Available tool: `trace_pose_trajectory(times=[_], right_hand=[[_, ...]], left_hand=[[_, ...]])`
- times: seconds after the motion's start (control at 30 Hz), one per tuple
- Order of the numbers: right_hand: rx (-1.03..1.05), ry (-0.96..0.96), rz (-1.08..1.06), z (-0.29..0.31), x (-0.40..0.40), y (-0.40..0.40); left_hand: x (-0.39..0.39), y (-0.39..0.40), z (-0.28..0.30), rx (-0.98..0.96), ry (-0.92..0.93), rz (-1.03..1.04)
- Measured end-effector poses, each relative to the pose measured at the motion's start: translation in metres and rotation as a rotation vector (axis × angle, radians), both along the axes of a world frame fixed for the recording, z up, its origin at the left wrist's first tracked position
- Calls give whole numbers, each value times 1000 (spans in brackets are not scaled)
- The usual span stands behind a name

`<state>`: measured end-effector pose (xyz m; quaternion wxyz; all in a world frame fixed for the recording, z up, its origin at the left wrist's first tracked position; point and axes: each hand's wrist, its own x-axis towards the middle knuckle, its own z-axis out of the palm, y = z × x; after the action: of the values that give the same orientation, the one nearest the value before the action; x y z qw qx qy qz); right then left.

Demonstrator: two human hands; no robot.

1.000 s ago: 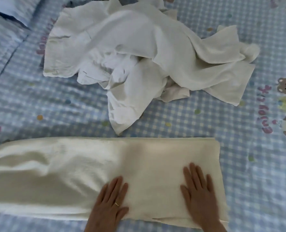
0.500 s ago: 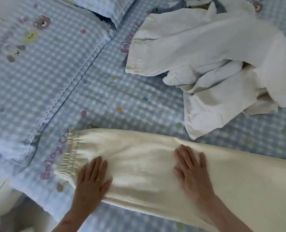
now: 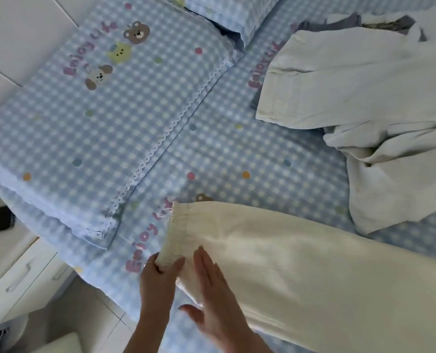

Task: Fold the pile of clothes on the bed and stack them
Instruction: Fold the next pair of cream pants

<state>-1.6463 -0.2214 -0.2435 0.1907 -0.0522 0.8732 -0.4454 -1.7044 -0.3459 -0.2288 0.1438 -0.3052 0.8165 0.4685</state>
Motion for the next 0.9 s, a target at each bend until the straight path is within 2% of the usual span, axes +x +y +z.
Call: trace_pose_trajectory(times=[0.03,0.07,0.1,0.13,0.23,0.3,0.37,0.43,0.53,0.67,0.77,0.83,0.9], right_hand=[[-126,-84,-48,14,-1,-6],[-357,-217,-175,28,-1,-7],[-396,-236,-304,33,-4,-9],[-377,-319,-534,40,-12,-10],[-492,-331,-1025,46,-14,14],[-595,-256,-1155,51,-8,39],[-698,-291,-1277,52,4,65],[-822,-320,-1409,52,21,92],[-997,-244,-1547,58,50,138],[-935,-140,-1733,51,88,206],[-900,-184,-1773,35,118,245],[-869,-211,-1714,27,138,263],[-803,-276,-1655,20,157,276]], left_hand=[[5,9,10,32,26,-54],[10,17,18,55,54,-126],[15,26,26,80,89,-200],[20,31,33,105,132,-265],[47,41,37,117,301,-389],[74,51,25,81,305,-500],[96,73,7,-7,298,-616],[110,101,-15,-73,366,-602],[120,134,-38,-50,306,-527],[136,156,-53,-22,231,-710],[140,164,-54,-124,382,-1002],[139,164,-57,-211,529,-1199],[136,165,-60,-286,566,-1307]])
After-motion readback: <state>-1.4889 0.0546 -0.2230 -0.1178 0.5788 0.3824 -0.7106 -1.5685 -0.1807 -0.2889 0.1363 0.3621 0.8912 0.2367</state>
